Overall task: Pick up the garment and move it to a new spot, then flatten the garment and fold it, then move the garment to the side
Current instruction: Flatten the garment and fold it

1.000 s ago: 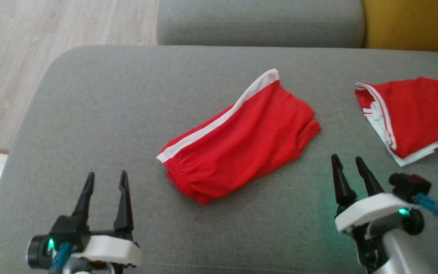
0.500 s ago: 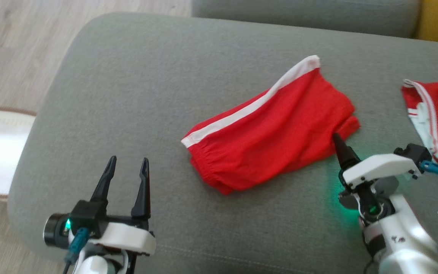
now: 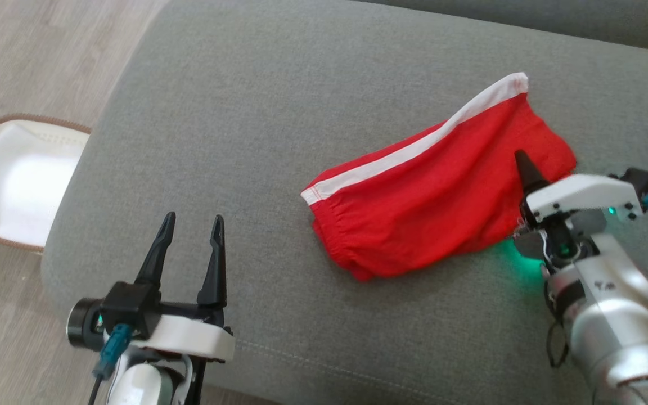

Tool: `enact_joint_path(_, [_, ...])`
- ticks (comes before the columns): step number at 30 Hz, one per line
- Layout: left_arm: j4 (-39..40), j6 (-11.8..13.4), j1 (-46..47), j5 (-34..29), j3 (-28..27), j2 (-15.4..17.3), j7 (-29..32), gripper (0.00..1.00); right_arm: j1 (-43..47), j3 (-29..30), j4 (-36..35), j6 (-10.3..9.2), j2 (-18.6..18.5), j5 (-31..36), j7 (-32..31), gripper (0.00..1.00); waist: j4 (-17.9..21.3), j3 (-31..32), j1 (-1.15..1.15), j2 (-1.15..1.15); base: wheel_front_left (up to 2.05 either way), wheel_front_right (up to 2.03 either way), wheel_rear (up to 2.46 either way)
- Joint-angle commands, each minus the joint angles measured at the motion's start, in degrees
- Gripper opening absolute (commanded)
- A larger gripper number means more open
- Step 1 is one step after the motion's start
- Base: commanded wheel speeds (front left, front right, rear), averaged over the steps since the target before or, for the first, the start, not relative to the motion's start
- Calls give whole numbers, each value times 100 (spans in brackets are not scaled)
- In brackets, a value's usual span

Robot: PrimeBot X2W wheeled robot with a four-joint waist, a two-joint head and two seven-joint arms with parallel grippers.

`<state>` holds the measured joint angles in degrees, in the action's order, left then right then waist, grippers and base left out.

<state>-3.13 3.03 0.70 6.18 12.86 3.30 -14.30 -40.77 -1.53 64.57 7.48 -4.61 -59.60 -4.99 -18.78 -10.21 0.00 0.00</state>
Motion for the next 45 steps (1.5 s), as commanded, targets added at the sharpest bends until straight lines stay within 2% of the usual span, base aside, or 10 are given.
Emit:
enact_joint_path(1, [200,-18,238,12,-189,-22,-70,100,-143,-150,85,1,173,-70,28,100,-31,-39,0,0,0,0,0])
enact_joint_path(4, [179,-21,260,54,-193,-29,-70,100,-428,-233,317,1,173,-63,61,100,-41,-90,0,0,0,0,0])
enact_joint_path(5, [169,-23,266,63,-189,-31,-70,100,-494,-274,376,1,173,-51,78,92,-35,-100,0,0,0,0,0])
enact_joint_path(6, [156,-23,271,69,-187,-33,-70,100,-549,-298,418,1,173,-65,96,0,-22,-103,0,0,0,0,0])
enact_joint_path(12, [66,-30,272,97,-216,-38,-70,100,-562,-455,202,1,173,-274,515,0,209,20,0,0,0,0,0])
enact_joint_path(17, [31,-62,229,124,-327,-40,-70,100,-136,-549,-148,1,173,-689,793,0,603,219,0,0,0,0,0])
enact_joint_path(23, [23,-101,145,107,-385,-41,-70,100,409,-629,-305,1,173,-742,1511,0,1090,389,0,0,0,0,0])
enact_joint_path(28, [2,-106,54,121,-288,-42,-70,100,842,-750,-620,1,173,-871,1810,0,1297,496,0,0,0,0,0])
enact_joint_path(35, [-54,-93,0,144,-142,-42,-70,100,1032,-1359,-1399,1,173,-1271,1790,0,1260,599,0,0,0,0,0])
enact_joint_path(45, [-202,-143,-139,140,-320,-42,-70,100,1470,-2398,-2511,1,173,-1615,1816,0,991,836,0,0,0,0,0])
